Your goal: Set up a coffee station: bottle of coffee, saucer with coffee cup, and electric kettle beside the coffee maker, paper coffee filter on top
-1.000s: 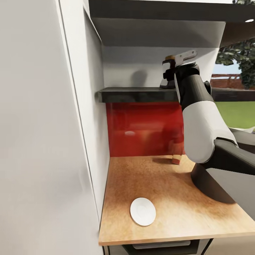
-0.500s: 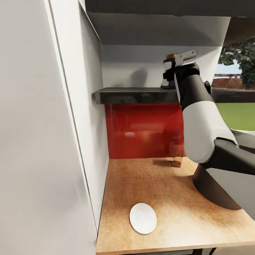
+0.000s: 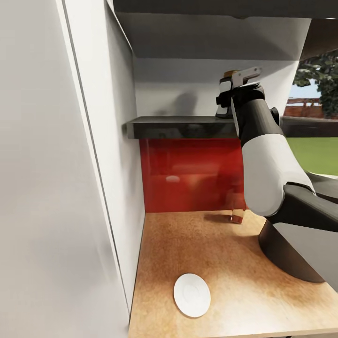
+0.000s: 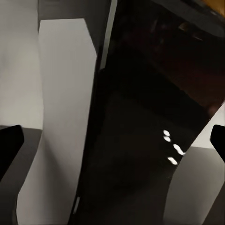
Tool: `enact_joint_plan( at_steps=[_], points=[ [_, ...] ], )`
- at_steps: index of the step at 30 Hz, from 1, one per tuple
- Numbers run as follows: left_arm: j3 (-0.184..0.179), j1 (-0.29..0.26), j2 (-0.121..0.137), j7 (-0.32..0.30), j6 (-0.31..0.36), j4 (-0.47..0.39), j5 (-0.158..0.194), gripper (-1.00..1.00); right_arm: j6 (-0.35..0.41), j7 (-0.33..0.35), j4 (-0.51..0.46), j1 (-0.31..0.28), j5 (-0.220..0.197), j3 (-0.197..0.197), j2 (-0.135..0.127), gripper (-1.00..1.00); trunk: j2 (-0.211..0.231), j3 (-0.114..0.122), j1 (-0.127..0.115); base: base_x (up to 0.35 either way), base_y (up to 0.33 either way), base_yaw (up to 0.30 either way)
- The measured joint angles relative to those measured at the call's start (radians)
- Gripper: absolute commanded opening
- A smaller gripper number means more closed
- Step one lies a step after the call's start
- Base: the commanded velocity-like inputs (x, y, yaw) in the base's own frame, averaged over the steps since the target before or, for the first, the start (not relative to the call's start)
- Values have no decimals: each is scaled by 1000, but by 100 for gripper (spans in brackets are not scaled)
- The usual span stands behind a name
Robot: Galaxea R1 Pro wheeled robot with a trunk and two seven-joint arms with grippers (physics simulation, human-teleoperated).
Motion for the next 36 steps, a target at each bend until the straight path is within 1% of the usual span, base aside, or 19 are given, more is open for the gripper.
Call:
enact_joint_plan(
  at_steps=[7, 8, 9, 10, 33, 36],
  points=[
    [0, 0, 0, 0, 0, 0, 0, 100, 0, 0, 0, 0, 0, 0, 0, 100, 0, 0, 0, 3, 1, 0],
    [0, 0, 0, 0, 0, 0, 0, 100, 0, 0, 0, 0, 0, 0, 0, -100, 0, 0, 0, 0, 0, 0],
    [0, 0, 0, 0, 0, 0, 0, 100, 0, -1, 0, 0, 5, 0, 0, -100, 0, 0, 0, 0, 0, 0],
    [0, 0, 0, 0, 0, 0, 0, 100, 0, 0, -1, 0, 0, 0, 0, -100, 0, 0, 0, 0, 0, 0],
    [1, 0, 0, -1, 0, 0, 0, 100, 0, 1, -1, 0, 2, 1, 0, -100, 0, 0, 0, 0, 0, 0],
    [1, 0, 0, -1, 0, 0, 0, 100, 0, 2, -2, 0, 0, 1, 0, -100, 0, 0, 0, -98, -42, 0]
  ],
)
